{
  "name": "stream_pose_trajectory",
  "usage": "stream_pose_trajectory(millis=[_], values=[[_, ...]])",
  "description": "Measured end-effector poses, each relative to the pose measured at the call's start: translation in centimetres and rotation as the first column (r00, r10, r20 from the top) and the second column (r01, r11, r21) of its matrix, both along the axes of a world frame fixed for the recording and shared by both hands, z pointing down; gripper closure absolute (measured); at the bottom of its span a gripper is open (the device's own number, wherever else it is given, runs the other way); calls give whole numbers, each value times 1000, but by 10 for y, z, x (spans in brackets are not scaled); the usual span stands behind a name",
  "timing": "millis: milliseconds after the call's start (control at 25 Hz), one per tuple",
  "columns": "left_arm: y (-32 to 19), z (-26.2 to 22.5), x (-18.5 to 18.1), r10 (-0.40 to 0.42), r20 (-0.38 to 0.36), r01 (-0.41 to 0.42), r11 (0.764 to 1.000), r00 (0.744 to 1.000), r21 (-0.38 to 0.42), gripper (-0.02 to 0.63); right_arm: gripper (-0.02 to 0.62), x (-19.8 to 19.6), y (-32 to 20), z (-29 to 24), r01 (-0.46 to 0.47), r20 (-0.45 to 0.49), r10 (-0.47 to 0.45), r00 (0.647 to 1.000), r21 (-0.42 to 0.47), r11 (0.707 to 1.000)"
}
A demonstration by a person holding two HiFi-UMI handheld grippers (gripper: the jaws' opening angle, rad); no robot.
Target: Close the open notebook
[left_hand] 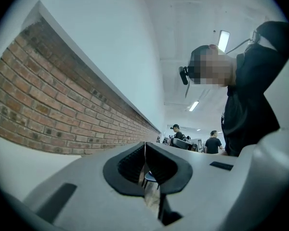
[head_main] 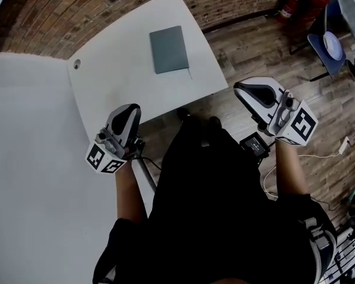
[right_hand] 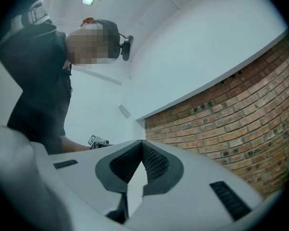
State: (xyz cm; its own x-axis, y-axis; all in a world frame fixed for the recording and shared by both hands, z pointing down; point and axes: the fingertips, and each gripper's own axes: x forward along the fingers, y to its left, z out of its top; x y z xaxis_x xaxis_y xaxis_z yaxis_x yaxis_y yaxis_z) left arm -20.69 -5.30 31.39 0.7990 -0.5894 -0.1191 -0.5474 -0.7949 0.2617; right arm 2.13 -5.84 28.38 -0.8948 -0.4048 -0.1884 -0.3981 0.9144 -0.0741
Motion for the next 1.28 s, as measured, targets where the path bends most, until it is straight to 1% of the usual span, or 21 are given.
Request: stream_pose_trajectory(millis=[80, 160, 280, 440, 520, 600, 680, 720, 800, 880, 920, 1000, 1120, 1280], values=[[13, 2, 6, 14, 3, -14, 1000, 1000, -11, 586, 589, -1, 11, 5, 15, -18, -15, 1000, 0, 1000], [26, 2, 13, 46, 7, -46, 999, 999, -11, 586, 589, -2, 22, 3, 15, -33, -15, 999, 8, 1000], [50, -9, 25, 125, 25, -125, 992, 992, 22, 586, 589, -8, 41, -8, 11, -36, -10, 999, 21, 1000], [86, -27, 35, 251, 102, -262, 958, 963, 116, 586, 589, -35, 78, -16, 23, -50, -22, 999, 21, 1000], [104, -29, 30, 294, 122, -310, 941, 948, 134, 586, 589, -56, 97, -17, 23, -57, -22, 998, 15, 1000], [125, -26, 17, 326, 132, -342, 931, 936, 129, 586, 589, -80, 117, -18, 20, -40, -20, 999, -3, 1000], [149, -17, -2, 339, 147, -355, 928, 929, 108, 586, 589, -104, 139, -17, 29, -20, -29, 999, -22, 999], [160, -13, -15, 338, 141, -352, 932, 931, 90, 586, 589, -117, 152, -17, 37, -23, -38, 999, -26, 999], [179, -5, -42, 325, 100, -332, 941, 940, 63, 586, 589, -141, 175, -14, 54, -49, -55, 997, -25, 998], [192, 0, -65, 308, 61, -312, 947, 949, 72, 586, 589, -159, 194, -9, 60, -72, -62, 995, -29, 998], [197, 4, -73, 302, 52, -306, 949, 952, 75, 586, 589, -165, 201, -6, 57, -79, -59, 995, -34, 998], [206, 9, -83, 299, 45, -302, 950, 953, 77, 586, 590, -173, 213, 1, 44, -79, -48, 996, -48, 998], [221, 6, -86, 309, 30, -310, 946, 951, 95, 586, 589, -178, 232, 3, 35, -71, -39, 997, -57, 998], [230, -1, -87, 313, 41, -316, 941, 949, 120, 586, 589, -181, 239, -4, 26, -86, -30, 996, -37, 999]])
